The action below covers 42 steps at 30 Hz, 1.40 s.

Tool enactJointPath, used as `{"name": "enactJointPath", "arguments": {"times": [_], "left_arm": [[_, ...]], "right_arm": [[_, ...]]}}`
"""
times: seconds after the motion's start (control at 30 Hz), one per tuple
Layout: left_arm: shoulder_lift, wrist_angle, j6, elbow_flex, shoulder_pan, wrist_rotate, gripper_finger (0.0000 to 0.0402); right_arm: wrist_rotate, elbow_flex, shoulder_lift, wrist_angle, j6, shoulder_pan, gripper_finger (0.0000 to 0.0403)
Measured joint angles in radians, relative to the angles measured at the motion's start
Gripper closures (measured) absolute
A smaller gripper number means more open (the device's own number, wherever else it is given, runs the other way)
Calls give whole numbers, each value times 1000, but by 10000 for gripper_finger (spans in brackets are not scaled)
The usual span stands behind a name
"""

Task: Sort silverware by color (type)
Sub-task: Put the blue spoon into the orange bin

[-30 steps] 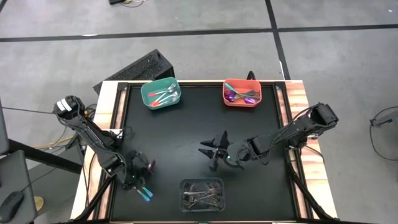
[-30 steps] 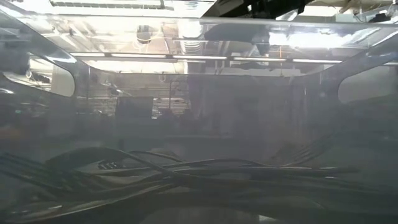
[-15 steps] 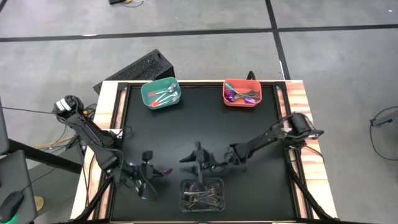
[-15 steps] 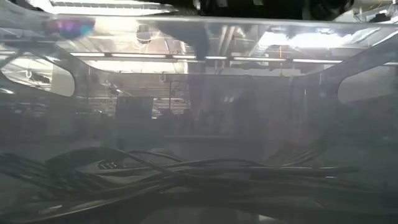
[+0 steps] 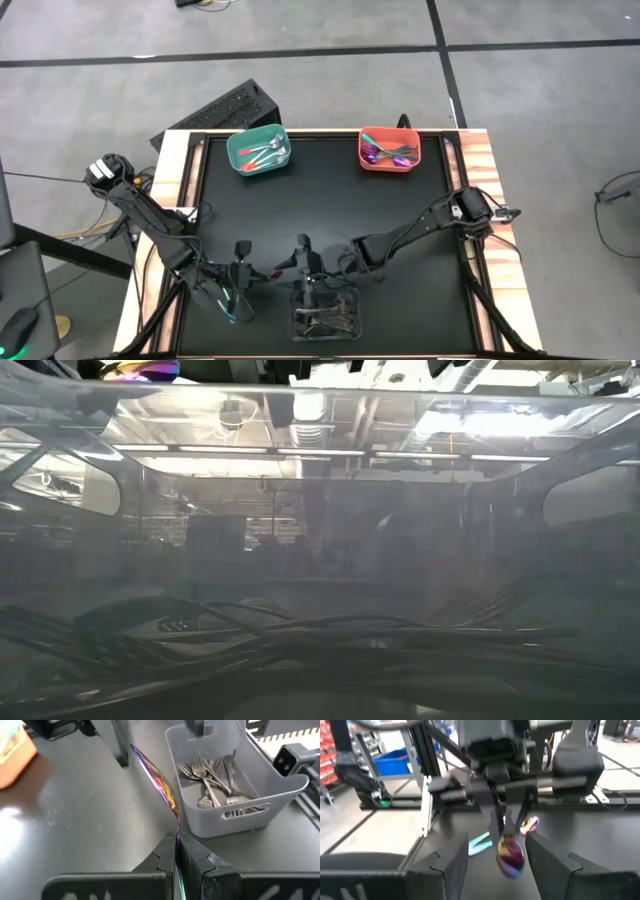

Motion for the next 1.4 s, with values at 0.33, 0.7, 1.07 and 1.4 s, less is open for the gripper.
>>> {"name": "enactJointPath", "arguments": {"times": [0.33,0.7,1.07,1.4], "left_arm": [[0,113,150,0,31,0,401],[0,112,162,0,39,13,401],[-1,111,193,0,40,55,401],[-1,108,226,0,26,59,401]], "right_arm": [[0,30,-1,27,2,16,213],[-9,30,0,16,2,14,353],[31,29,-4,23,-49,23,346],[27,29,-1,-4,-23,36,222]]}}
